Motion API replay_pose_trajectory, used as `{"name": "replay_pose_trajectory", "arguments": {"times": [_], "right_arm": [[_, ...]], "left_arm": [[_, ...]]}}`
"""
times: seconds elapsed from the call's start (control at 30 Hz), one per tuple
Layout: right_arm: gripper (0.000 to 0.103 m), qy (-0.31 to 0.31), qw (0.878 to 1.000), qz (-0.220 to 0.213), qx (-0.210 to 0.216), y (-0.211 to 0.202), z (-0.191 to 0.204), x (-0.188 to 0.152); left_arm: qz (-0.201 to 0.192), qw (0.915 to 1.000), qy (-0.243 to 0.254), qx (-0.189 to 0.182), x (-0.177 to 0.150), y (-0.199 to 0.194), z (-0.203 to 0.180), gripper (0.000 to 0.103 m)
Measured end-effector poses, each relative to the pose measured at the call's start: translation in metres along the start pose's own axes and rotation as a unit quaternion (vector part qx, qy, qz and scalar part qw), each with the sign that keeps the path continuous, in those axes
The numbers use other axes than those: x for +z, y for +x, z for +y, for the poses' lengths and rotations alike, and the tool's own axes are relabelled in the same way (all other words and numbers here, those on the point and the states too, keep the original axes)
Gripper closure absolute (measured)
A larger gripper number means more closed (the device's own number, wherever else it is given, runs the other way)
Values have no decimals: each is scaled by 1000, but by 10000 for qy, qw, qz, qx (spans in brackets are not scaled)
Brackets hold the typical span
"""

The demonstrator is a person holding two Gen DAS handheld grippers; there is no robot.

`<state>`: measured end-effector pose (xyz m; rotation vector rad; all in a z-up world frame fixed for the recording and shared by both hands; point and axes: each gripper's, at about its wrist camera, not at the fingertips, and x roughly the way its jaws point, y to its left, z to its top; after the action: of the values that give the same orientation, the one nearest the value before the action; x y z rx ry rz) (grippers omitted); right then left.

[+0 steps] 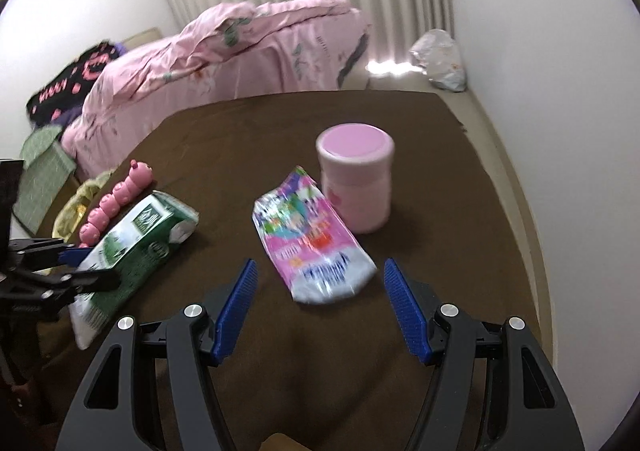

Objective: Collect trash
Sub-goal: 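Grasp the pink Kleenex wrapper with the right tool while the left tool holds the milk carton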

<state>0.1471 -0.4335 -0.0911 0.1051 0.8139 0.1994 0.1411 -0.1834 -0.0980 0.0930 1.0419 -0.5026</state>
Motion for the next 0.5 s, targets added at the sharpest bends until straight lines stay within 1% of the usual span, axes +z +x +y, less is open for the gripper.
{"name": "replay_pose_trajectory", "arguments": {"times": [0.1,0.13,0.17,0.23,0.27,0.33,0.37,0.4,0.5], "right_arm": [[41,-304,9991,295,-12,26,7,13],[41,-299,9989,361,15,33,6,15],[41,-265,9988,408,33,38,4,17],[43,-137,9988,458,95,44,-1,18],[46,-70,9989,456,122,44,-3,17],[53,62,9988,431,204,41,-7,13],[61,98,9989,388,250,38,-7,11],[76,105,9991,335,254,35,-6,8],[92,-82,9997,135,200,19,2,2]], "left_arm": [[-6,10000,-11,-64,-2,-3,-1,51],[-18,9999,4,-107,-1,-2,-1,47],[-25,9999,25,-149,-1,-3,-3,46],[-34,9998,63,-193,-2,-6,-3,44],[-38,9998,70,-202,-1,-4,-4,43],[-54,9997,72,-218,0,-4,-5,41],[-62,9997,79,-220,1,-4,-4,40],[-75,9997,91,-218,2,-4,-4,40],[-109,9997,165,-168,6,-3,-7,39]]}}
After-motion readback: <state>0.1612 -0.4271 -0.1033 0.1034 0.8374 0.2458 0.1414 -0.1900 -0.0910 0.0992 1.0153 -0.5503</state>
